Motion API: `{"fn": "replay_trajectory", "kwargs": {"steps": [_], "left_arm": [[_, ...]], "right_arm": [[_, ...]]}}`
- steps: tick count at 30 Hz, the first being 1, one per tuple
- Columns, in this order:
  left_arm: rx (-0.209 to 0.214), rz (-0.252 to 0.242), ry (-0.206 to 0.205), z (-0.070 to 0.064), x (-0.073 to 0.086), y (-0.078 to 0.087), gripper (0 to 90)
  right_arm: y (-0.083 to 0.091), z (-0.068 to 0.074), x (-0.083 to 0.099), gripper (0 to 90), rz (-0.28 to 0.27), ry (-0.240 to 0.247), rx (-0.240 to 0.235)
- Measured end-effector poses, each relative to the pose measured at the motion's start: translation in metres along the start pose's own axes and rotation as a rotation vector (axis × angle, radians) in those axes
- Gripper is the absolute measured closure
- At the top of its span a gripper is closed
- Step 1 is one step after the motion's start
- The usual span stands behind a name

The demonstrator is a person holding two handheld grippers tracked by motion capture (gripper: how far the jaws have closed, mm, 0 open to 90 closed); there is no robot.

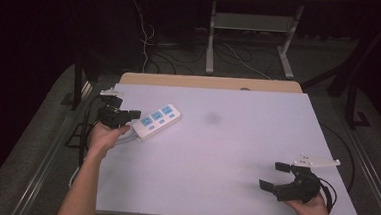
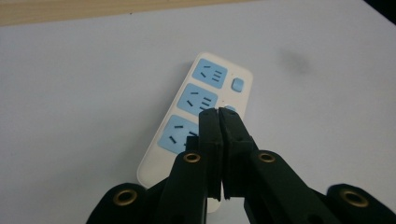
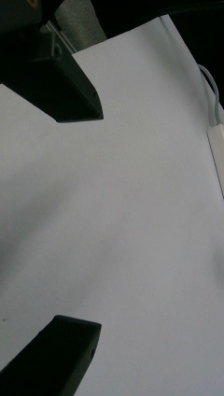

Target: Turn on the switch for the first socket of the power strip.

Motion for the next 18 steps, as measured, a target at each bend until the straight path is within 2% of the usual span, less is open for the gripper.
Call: {"fn": "replay_trajectory", "kwargs": {"steps": [9, 18], "left_arm": [[0.024, -0.056, -0.004, -0.012, -0.001, 0.017, 81.9], [0.063, -0.101, -0.010, -0.022, 0.008, 0.030, 69.1]], "right_arm": [[0.000, 0.000, 0.000, 0.4, -0.002, -0.002, 0.000], [0.000, 0.000, 0.000, 0.4, -0.006, -0.004, 0.000]]}}
Point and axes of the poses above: each handheld gripper's, and its own axes: y roughly backward along the jaws, x roughly out of its underside, z roughly to its left, the point moved 4 cm from there along -y, roughly forward along the jaws, and after that the axes turned 1 degree about -z, right-handed, at the moved point
